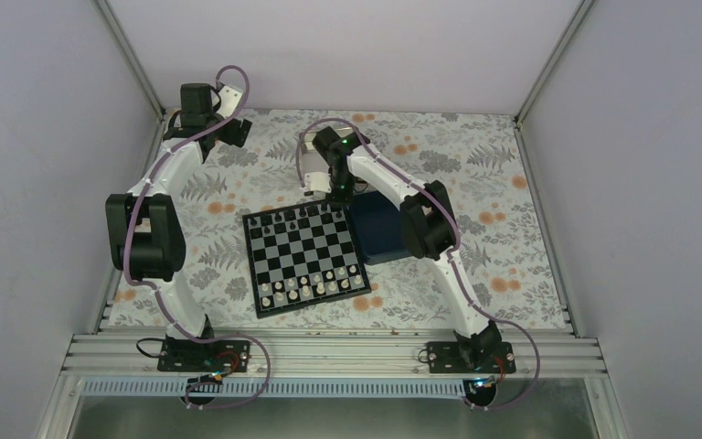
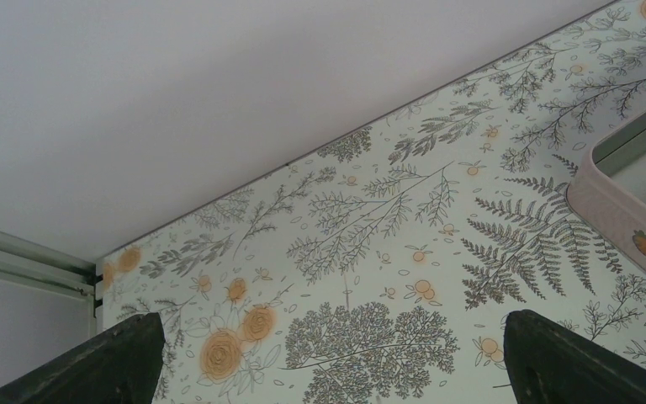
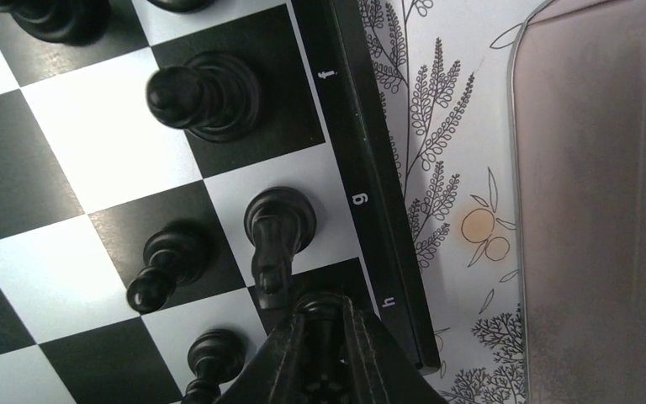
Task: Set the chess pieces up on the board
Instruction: Place the chess piece on the chessboard, then move the storage box to the center of the board.
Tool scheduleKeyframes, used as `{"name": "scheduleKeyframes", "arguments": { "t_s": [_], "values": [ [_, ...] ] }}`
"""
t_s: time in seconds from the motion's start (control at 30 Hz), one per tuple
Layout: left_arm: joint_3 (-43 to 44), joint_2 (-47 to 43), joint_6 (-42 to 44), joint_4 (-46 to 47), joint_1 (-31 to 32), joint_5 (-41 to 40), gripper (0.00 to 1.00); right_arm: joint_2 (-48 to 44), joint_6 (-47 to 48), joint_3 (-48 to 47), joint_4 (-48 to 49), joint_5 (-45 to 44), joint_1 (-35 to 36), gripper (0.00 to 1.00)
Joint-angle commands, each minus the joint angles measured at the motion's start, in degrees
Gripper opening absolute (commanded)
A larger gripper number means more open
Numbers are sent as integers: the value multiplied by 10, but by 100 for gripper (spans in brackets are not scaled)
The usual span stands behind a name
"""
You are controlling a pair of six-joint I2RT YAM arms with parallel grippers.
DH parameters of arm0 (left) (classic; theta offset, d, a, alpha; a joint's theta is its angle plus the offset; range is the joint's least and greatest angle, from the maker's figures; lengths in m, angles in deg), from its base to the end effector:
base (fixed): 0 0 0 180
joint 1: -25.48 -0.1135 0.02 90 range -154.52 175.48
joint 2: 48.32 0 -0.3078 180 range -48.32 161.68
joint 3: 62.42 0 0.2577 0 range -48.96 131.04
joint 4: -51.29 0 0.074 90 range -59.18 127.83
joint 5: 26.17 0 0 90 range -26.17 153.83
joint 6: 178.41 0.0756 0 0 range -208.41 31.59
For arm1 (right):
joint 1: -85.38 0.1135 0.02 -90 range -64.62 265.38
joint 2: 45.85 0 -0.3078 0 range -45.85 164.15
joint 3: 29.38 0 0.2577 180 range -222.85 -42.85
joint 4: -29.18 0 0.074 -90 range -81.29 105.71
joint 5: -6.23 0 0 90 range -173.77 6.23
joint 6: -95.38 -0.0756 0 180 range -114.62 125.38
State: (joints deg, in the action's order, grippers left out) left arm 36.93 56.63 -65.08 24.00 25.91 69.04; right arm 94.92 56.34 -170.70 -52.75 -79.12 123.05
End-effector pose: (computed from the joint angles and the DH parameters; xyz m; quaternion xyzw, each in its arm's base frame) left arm 0.4812 -0.0105 0.3047 0.2019 0.8542 0.0557 0.4759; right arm 0.4225 0.3339 0.1630 -0.6982 0.7108 0.0315 0.0793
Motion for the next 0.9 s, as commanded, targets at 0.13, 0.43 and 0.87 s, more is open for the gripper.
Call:
{"name": "scheduleKeyframes", "arguments": {
  "t_s": [0.13,0.43,0.87],
  "values": [
    [8,-11,-7,4,-4,13,100,-17,2,25,16,-9,-8,30],
    [9,-14,-10,5,-4,15,100,-42,-5,41,24,-12,-19,32],
    [10,-22,-5,-4,-4,17,100,-81,-12,67,22,-22,-51,29]
  ]
}}
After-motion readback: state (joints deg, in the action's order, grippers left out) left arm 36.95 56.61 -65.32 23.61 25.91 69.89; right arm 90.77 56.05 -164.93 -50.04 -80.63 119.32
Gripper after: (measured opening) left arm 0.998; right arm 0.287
